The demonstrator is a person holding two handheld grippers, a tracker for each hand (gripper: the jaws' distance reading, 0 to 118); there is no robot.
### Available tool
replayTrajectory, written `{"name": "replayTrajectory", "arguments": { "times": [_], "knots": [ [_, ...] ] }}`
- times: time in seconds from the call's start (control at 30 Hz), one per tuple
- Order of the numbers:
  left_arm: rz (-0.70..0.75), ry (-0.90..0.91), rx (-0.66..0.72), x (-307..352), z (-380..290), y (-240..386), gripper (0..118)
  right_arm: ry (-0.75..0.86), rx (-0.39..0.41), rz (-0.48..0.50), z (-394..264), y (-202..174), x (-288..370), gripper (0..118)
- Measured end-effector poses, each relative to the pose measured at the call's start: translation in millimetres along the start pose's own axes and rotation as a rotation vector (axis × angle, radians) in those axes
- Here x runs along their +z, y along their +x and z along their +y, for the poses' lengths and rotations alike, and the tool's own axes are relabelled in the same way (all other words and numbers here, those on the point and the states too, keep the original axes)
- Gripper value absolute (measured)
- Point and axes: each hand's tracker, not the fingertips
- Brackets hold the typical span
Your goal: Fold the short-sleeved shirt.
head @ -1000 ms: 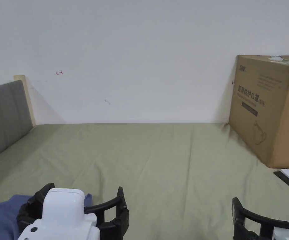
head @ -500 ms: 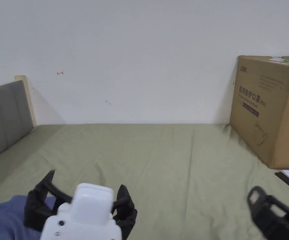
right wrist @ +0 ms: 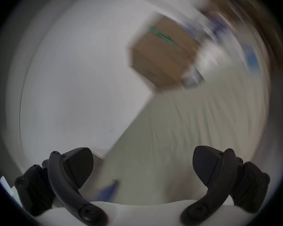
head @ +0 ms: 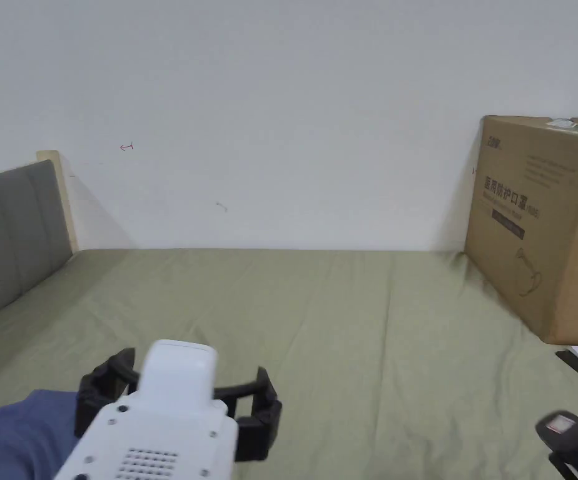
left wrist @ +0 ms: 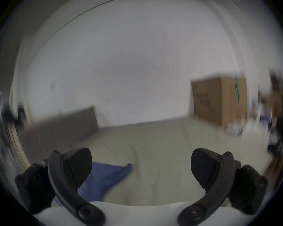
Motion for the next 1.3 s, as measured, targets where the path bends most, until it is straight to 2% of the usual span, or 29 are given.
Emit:
{"name": "replayTrajectory", "arguments": {
  "times": [0.03, 0.07, 0.1, 0.13, 0.17, 0.2, 0.3, 0.37, 0.53, 0.77, 1.03, 1.3],
  "knots": [
    [0.001, 0.038, 0.074, 1, -3, -7, 118, 0.07, 0.249, 0.027, -2, -15, 5, 118],
    [0.036, 0.092, 0.109, 4, -10, -11, 118, 0.177, 0.534, 0.032, -13, -27, 9, 118],
    [0.081, 0.137, 0.1, 8, -15, -12, 118, 0.264, 0.74, 0.025, -23, -35, 13, 118],
    [0.114, 0.173, 0.058, 11, -20, -13, 118, 0.296, 0.864, 0.027, -29, -40, 15, 118],
    [0.132, 0.195, 0.004, 12, -23, -13, 118, 0.289, 0.924, 0.011, -33, -44, 15, 118],
    [0.138, 0.212, -0.04, 14, -26, -14, 118, 0.254, 0.944, -0.006, -36, -53, 18, 118],
    [0.055, 0.188, -0.116, 16, -34, -13, 118, 0.066, 0.768, 0.064, -37, -56, 16, 118],
    [0.028, 0.152, -0.137, 15, -37, -12, 118, 0.062, 0.686, 0.064, -35, -52, 14, 118],
    [0.006, 0.106, -0.081, 18, -41, -15, 118, 0.105, 0.687, 0.013, -39, -52, 11, 118],
    [0.01, 0.101, -0.078, 20, -41, -16, 118, 0.121, 0.757, 0.021, -38, -58, 14, 118],
    [0.002, 0.104, -0.084, 24, -37, -13, 118, 0.169, 0.727, 0.017, -31, -63, 19, 118],
    [-0.008, 0.094, -0.086, 23, -37, -13, 117, 0.169, 0.756, 0.034, -32, -68, 20, 115]
  ]
}}
